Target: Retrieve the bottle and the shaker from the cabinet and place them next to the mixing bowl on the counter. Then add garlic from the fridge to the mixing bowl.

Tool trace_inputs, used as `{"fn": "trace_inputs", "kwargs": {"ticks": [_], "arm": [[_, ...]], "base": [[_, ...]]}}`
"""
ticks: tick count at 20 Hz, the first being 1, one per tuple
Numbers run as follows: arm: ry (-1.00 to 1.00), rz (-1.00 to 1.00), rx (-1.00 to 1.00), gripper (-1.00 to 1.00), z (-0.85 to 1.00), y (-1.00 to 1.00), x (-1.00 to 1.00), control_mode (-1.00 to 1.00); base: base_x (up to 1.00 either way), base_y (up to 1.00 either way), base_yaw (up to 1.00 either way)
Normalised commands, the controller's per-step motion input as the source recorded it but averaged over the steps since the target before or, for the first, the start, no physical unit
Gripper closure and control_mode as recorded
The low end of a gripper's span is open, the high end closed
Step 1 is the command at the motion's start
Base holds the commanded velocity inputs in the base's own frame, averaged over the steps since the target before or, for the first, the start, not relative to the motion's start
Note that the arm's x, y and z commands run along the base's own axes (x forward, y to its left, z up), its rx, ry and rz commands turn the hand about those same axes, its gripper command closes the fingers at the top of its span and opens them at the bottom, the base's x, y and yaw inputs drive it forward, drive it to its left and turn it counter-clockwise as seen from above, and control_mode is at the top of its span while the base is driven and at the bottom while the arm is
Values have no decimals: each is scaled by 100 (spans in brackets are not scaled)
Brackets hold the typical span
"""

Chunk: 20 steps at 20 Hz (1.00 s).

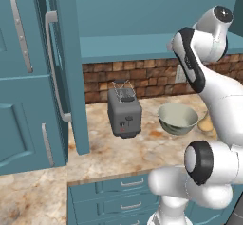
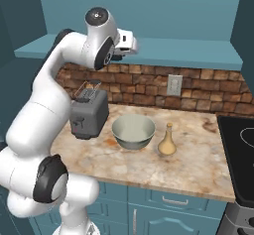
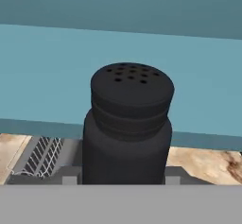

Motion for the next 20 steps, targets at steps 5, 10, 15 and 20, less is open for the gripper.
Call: {"fn": "trace_inputs", "kwargs": {"ticks": [5, 10, 15, 20], "arm": [[-9, 7, 2, 100, -11, -53, -100, -100], [-5, 15, 2, 100, -37, -82, -100, -100], [0, 18, 0, 100, -51, -52, -97, -100], [1, 17, 0, 100, -89, -31, -59, -100]], "base": [[0, 0, 0], [0, 0, 0], [0, 0, 0], [0, 0, 0]]}}
